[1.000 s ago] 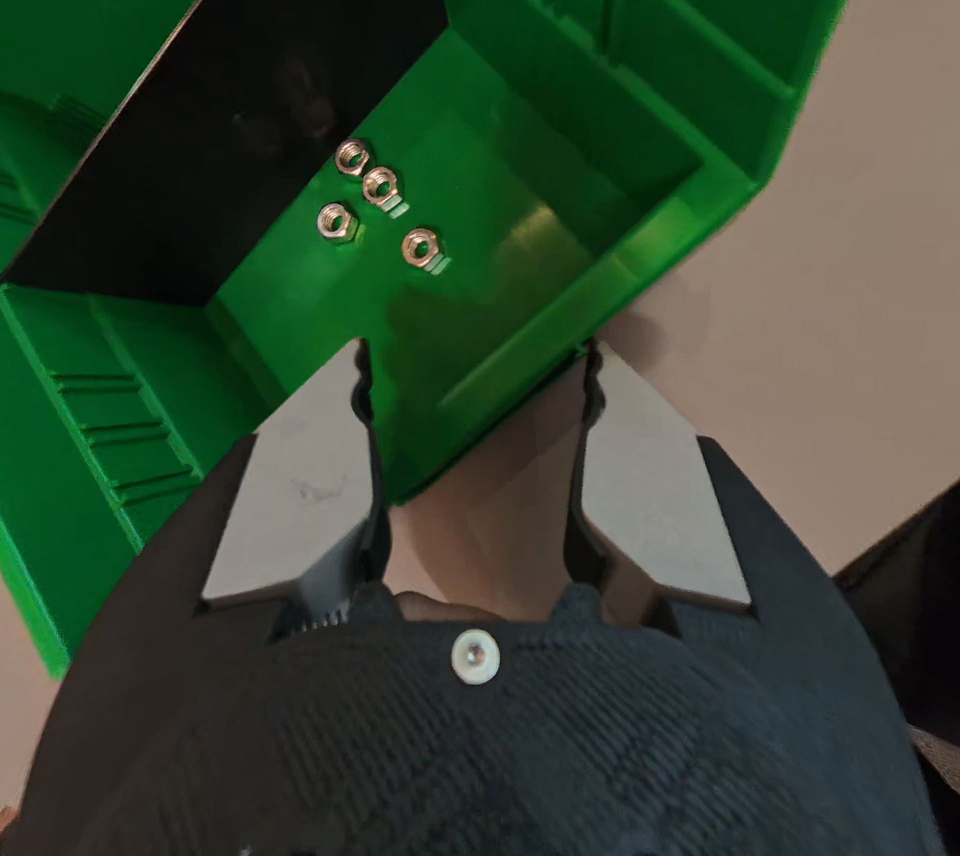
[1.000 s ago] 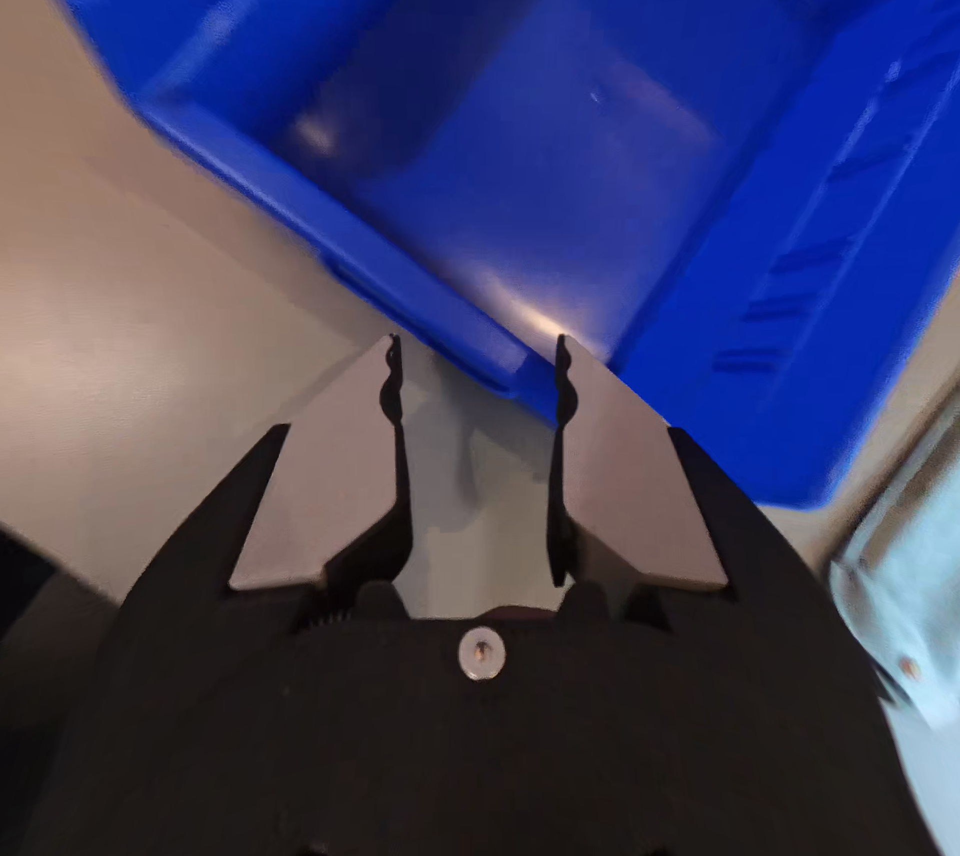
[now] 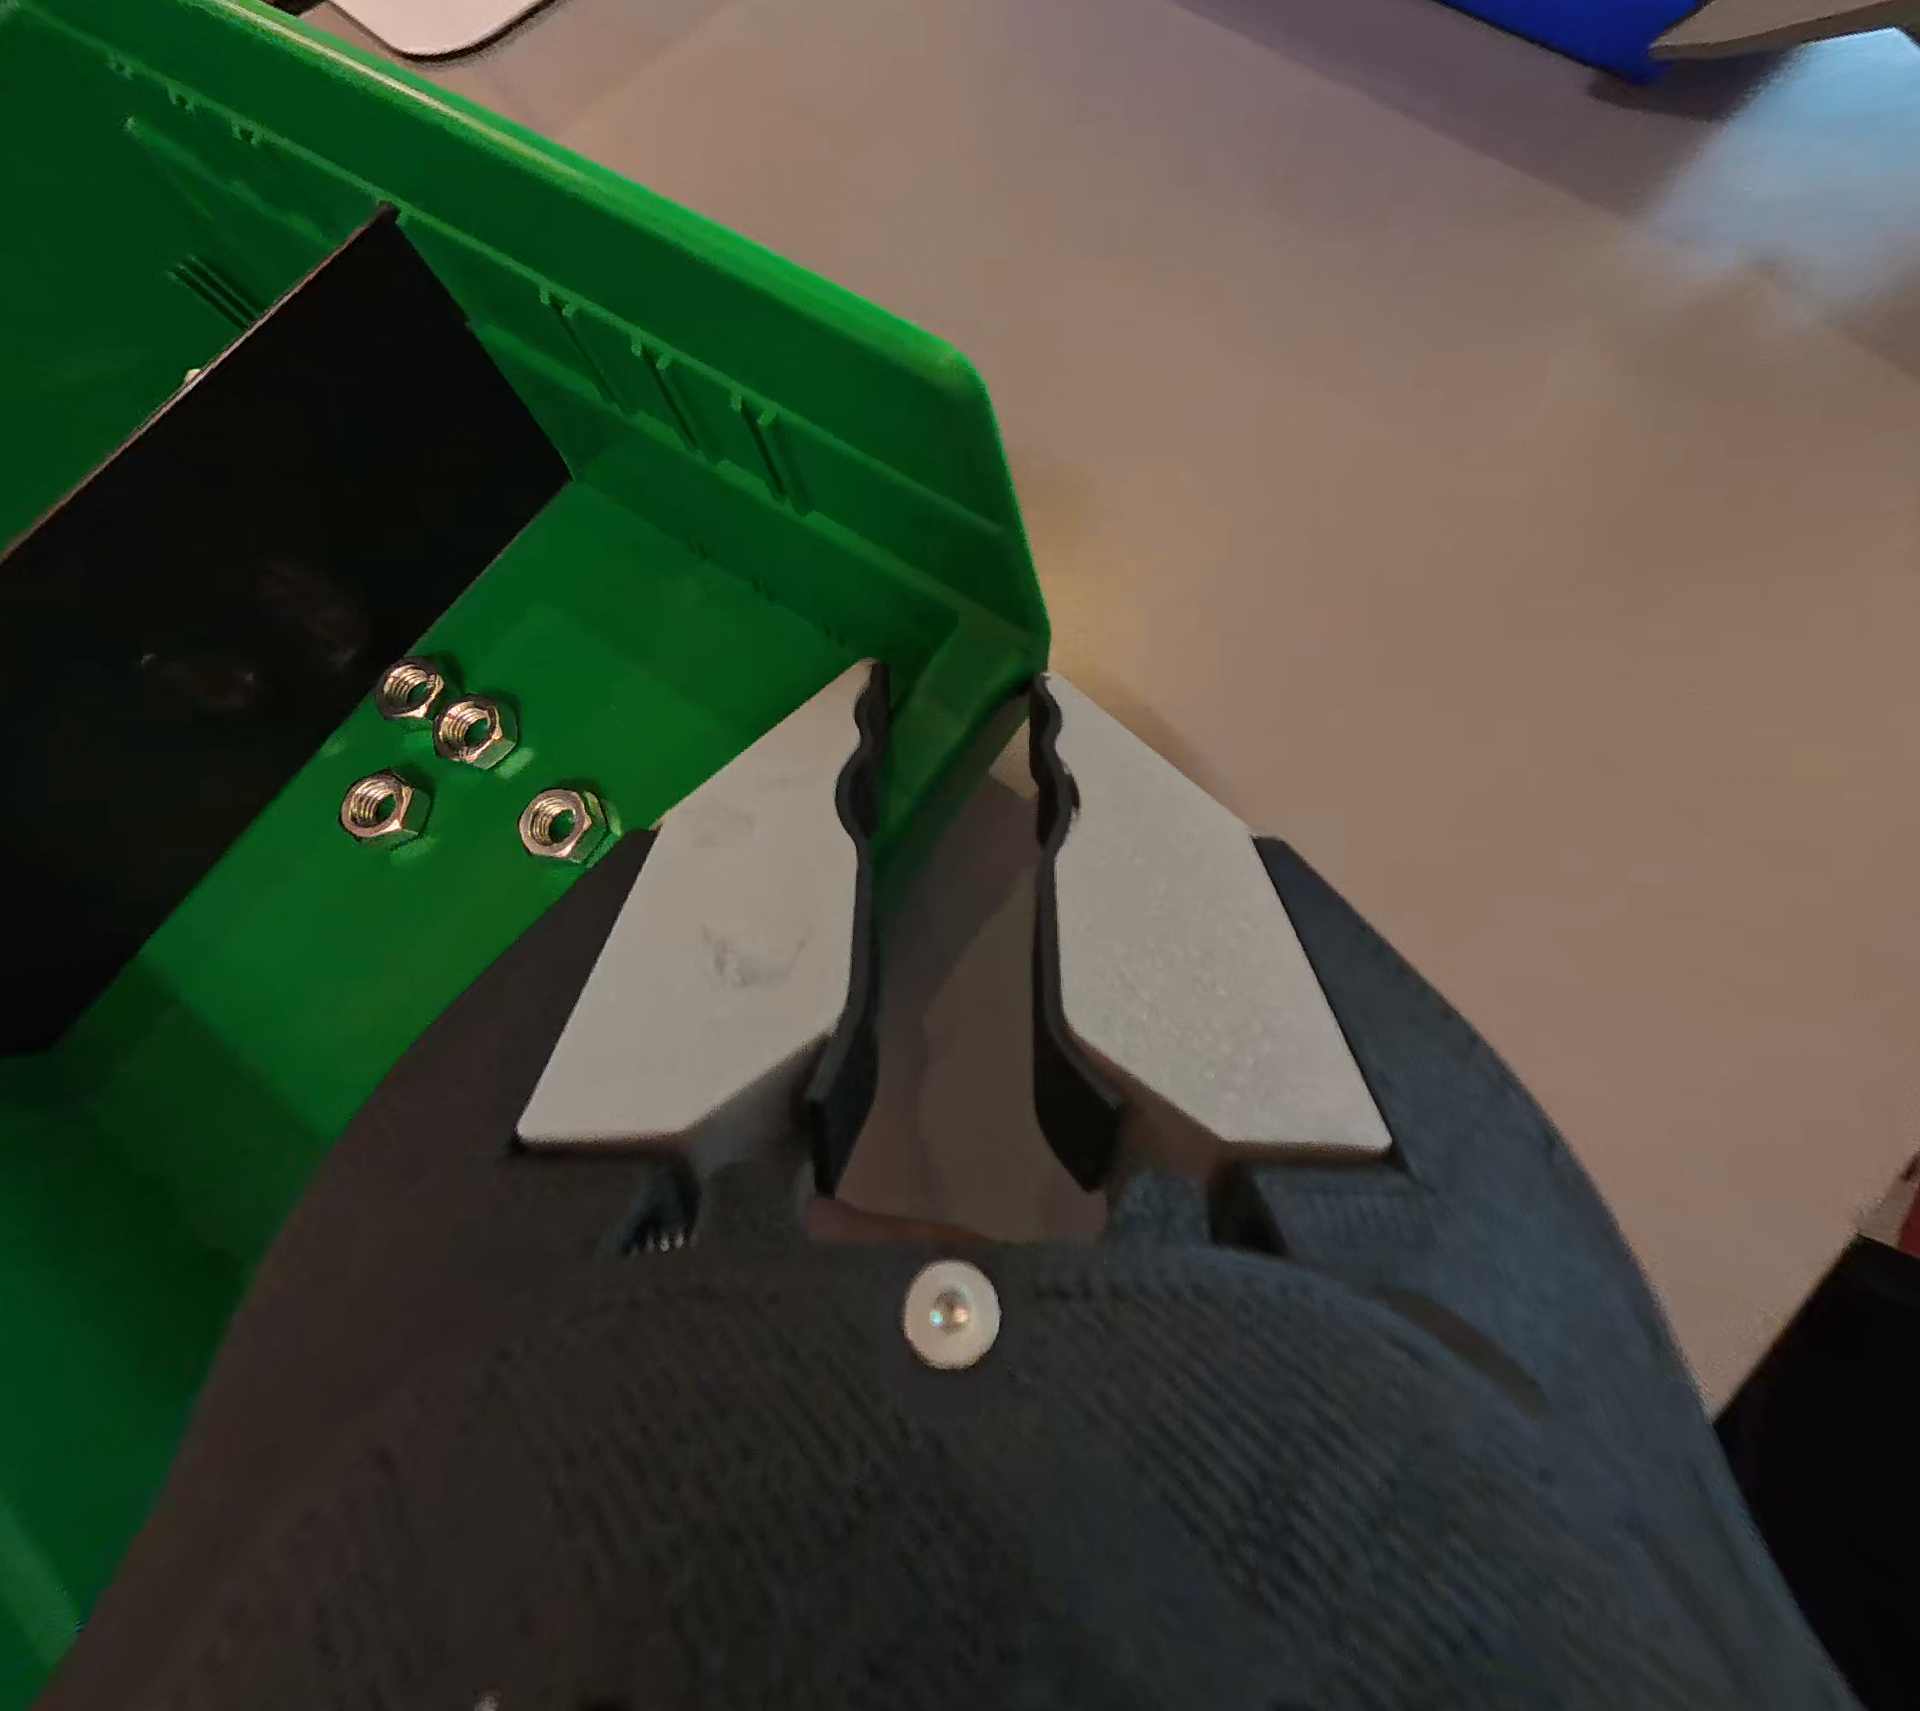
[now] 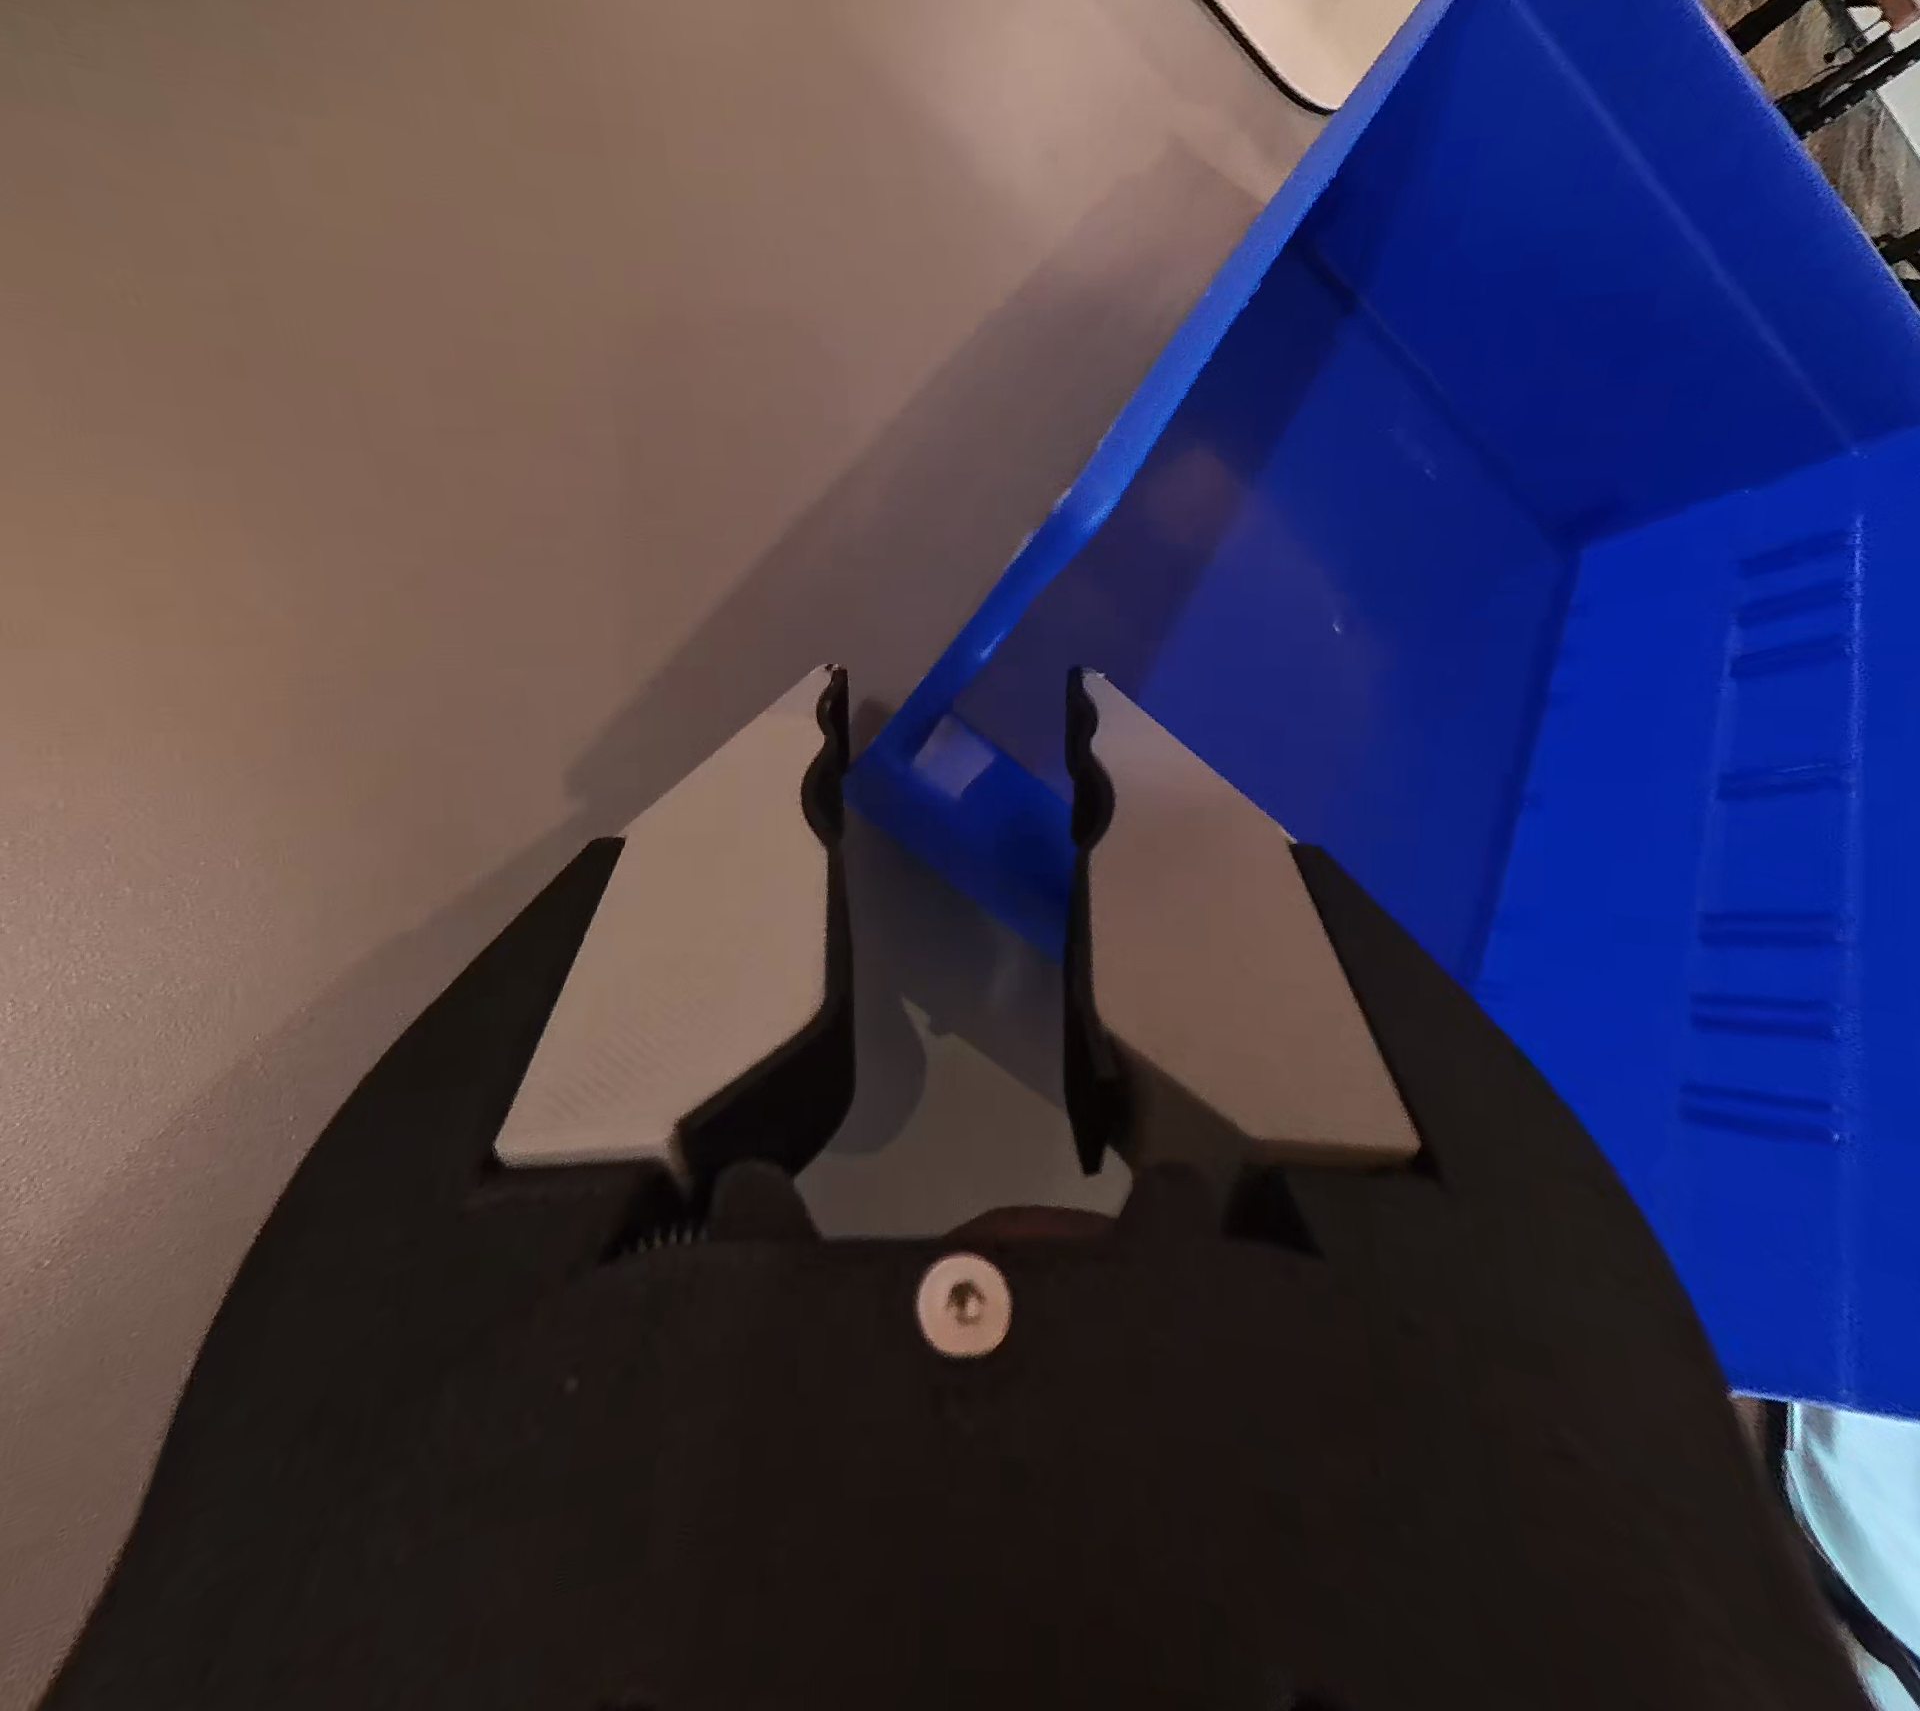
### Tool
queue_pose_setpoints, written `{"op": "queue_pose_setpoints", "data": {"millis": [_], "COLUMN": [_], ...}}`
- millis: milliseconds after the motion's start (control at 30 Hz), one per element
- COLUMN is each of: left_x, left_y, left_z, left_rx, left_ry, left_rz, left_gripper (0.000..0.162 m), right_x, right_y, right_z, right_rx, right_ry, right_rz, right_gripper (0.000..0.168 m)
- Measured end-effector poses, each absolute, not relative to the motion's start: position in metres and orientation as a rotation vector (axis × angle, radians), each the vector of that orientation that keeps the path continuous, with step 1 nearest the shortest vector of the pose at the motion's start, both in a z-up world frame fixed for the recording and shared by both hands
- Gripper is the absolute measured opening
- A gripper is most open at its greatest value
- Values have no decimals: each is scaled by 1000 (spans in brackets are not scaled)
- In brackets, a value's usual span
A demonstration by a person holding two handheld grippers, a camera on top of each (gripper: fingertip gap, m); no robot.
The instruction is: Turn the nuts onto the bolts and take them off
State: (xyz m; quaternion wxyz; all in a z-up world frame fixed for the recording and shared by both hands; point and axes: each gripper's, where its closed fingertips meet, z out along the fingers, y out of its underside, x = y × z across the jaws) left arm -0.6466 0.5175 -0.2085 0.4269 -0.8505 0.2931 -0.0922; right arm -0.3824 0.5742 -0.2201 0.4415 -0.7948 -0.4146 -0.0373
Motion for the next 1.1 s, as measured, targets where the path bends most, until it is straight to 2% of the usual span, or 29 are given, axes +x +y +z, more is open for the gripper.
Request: {"op": "queue_pose_setpoints", "data": {"millis": [267,500,1100], "left_x": [-669,-685,-694], "left_y": [522,515,515], "left_z": [-211,-216,-216], "left_rx": [-2153,-2141,-2142], "left_ry": [699,742,718], "left_rz": [-179,89,109], "left_gripper": [32,42,44], "right_x": [-383,-390,-397], "right_y": [576,570,569], "right_z": [-220,-221,-220], "right_rx": [-1988,-2001,-2018], "right_ry": [-1016,-1000,-983], "right_rz": [-83,5,60], "right_gripper": [40,41,44]}}
